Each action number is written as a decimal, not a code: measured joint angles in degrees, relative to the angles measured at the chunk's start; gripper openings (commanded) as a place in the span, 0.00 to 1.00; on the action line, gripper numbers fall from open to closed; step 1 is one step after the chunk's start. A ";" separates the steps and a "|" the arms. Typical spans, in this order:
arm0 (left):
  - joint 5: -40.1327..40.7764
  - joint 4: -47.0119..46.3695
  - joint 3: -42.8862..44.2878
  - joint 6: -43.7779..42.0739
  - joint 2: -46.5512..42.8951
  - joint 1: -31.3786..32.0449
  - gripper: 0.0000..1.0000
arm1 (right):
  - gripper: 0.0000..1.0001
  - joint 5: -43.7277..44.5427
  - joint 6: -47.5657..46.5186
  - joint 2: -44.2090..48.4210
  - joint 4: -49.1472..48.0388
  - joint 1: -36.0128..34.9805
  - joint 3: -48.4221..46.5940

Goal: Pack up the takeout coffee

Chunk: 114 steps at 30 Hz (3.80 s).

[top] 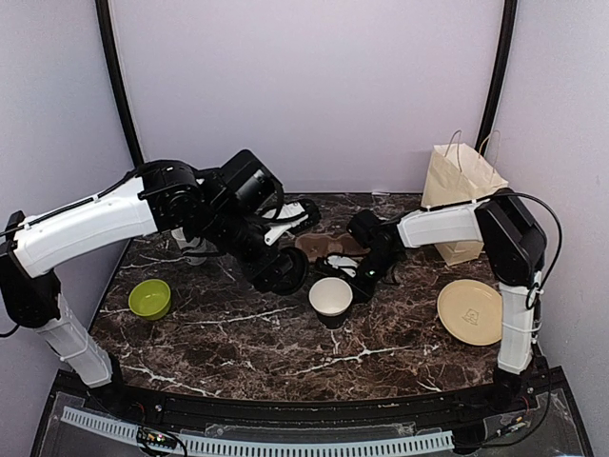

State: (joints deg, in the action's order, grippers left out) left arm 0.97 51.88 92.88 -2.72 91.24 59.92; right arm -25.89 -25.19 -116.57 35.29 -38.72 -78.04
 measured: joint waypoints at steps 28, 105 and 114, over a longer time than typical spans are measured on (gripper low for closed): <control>-8.98 4.09 10.05 -3.52 14.60 2.40 0.72 | 0.30 -0.79 1.70 8.61 2.99 6.86 1.97; -22.62 -43.50 -26.34 35.01 0.92 -8.66 0.77 | 0.51 -31.36 19.71 23.28 -4.00 11.13 19.82; -25.66 -46.21 -27.04 36.44 3.30 -8.66 0.70 | 0.45 -34.53 17.99 16.81 -1.79 8.46 13.99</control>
State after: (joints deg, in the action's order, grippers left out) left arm -24.69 5.67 65.84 33.71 94.54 51.27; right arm -60.42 -7.20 -99.77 33.50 -30.26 -64.05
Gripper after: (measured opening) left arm 0.726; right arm 0.473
